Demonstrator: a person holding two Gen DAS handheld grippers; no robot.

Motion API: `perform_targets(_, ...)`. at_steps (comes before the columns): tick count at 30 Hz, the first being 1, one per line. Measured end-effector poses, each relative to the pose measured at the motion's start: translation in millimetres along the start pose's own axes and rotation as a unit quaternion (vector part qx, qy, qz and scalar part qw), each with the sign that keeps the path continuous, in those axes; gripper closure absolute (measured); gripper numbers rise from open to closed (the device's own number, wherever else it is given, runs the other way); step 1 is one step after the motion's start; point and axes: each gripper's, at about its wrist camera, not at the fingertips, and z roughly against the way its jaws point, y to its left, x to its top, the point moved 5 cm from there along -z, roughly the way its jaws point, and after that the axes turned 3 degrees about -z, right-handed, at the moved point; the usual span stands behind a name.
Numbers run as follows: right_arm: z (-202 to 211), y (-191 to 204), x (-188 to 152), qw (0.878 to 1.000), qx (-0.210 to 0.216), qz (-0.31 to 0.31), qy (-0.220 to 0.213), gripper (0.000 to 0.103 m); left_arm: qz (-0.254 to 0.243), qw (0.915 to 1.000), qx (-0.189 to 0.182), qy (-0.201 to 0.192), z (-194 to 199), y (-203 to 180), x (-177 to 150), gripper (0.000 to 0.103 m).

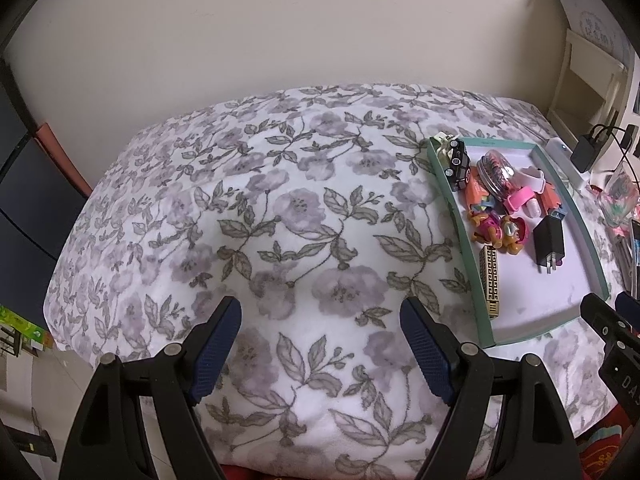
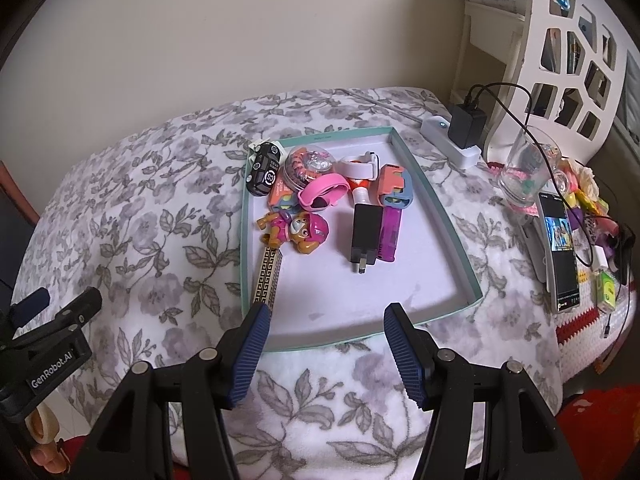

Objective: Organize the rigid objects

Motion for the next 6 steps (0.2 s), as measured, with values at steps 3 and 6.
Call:
perform_targets(3, 0.2, 0.6, -0.4, 1.000, -0.001, -0.001, 0.000, 0.040, 0.003, 1.0000, 0.000, -0.002, 1.0, 0.0, 0.2, 0.021)
perform_targets(6, 0.0, 0.9, -0.4, 1.000, -0.001, -0.001, 0.000, 0.040, 0.001, 0.9999, -0.012, -0.005, 2.8, -3.0, 1.0, 0.021)
